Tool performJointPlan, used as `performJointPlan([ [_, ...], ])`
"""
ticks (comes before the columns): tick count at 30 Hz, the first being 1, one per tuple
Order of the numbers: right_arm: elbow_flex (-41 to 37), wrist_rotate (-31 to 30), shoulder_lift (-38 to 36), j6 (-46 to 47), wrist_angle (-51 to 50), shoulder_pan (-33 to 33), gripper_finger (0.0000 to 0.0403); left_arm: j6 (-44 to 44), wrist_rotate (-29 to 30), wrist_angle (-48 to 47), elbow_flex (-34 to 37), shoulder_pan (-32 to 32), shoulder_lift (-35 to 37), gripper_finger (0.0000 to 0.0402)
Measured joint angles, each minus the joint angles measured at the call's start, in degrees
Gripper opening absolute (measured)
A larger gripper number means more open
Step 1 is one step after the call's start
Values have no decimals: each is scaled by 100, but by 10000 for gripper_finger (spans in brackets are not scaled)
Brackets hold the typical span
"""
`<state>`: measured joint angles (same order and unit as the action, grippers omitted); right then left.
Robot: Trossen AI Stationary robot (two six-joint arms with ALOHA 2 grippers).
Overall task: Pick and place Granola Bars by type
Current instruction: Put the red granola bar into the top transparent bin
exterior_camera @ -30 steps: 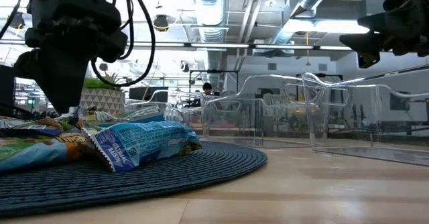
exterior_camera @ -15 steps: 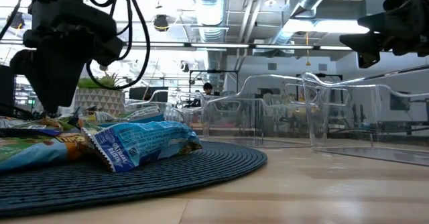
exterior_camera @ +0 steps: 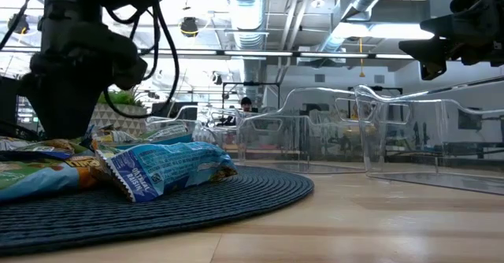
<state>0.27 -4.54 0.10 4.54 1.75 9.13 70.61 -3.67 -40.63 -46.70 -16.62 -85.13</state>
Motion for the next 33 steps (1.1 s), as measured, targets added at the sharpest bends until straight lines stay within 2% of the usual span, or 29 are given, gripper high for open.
performJointPlan([
  [11, -2, 0, 0, -1, -2, -2, 224, -94, 250, 173, 0, -2, -124, 202],
  [25, -1, 0, 0, 0, -2, -1, 224, -282, 95, 230, -1, -4, -124, 61],
  [33, -2, 0, 0, -1, -2, -1, 224, -341, -214, 606, 0, -4, 79, 26],
])
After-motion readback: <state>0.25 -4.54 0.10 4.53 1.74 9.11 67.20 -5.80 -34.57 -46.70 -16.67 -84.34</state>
